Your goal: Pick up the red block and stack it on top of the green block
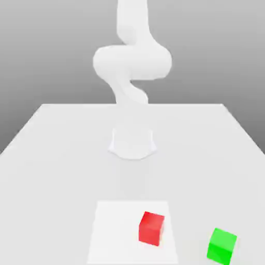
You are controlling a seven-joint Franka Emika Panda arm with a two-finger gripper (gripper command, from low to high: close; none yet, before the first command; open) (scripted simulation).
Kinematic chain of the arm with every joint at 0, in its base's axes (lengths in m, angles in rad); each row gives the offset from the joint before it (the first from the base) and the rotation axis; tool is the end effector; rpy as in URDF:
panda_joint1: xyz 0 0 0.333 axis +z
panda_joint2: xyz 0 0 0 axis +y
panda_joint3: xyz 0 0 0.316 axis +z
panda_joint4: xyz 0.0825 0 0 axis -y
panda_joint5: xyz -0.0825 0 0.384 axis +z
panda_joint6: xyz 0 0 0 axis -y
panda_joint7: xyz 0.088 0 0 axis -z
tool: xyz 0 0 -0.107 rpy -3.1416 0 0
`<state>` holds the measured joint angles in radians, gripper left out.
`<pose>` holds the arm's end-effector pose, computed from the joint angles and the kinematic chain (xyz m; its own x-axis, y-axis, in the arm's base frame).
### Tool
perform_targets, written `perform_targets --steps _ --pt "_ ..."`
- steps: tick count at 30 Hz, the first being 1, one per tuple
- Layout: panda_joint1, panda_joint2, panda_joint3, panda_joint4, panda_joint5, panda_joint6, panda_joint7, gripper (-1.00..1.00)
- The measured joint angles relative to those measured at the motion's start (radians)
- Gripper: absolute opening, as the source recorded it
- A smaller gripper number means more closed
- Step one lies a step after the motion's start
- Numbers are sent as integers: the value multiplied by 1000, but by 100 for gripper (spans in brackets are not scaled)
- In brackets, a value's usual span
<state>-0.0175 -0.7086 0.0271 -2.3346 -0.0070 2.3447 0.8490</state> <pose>0.3817 0.0069 0.6651 0.5000 -0.7380 0.4533 -0.5627 -0.6747 -0.4777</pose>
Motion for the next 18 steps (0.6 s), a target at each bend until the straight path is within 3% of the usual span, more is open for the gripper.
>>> perform_targets --steps 18 --pt "-58 659 128 -249 -57 322 358 0"
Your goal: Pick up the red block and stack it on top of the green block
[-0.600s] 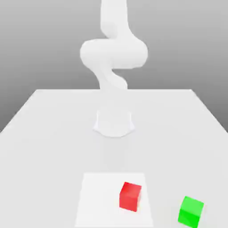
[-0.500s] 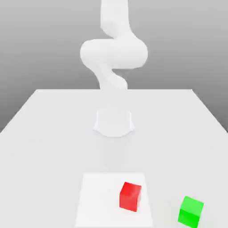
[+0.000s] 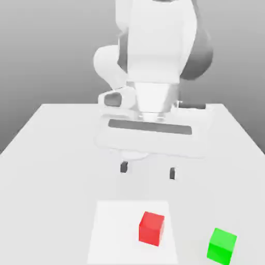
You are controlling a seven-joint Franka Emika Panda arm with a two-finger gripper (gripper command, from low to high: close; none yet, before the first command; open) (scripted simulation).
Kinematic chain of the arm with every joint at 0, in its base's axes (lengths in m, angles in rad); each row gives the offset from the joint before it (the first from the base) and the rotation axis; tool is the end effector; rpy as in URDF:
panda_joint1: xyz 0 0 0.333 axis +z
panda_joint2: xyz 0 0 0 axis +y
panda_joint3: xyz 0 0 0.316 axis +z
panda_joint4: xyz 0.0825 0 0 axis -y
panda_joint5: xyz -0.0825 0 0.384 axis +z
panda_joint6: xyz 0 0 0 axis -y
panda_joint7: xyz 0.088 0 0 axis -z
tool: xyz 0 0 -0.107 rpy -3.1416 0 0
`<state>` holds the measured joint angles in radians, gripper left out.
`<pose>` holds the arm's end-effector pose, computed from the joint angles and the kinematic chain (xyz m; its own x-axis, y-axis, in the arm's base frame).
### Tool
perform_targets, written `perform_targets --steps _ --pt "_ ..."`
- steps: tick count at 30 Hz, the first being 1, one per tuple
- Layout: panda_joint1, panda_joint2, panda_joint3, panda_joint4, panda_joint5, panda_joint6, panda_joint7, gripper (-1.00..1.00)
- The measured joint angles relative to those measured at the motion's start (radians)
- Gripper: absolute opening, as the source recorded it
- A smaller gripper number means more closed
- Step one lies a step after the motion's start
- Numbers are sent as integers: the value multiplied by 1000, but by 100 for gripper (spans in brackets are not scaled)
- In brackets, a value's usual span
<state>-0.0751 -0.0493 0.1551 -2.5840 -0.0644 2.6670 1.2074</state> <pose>0.4533 0.0378 0.2895 0.4727 -0.8769 0.0875 -0.8709 -0.4800 -0.1056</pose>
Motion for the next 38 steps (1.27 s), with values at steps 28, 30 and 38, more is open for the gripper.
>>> perform_targets --steps 28,30,38 --pt "147 210 70 111 -8 -42 69 -100" --pt "187 233 104 177 -23 -85 76 -100" --pt "243 383 70 216 -103 22 131 100"
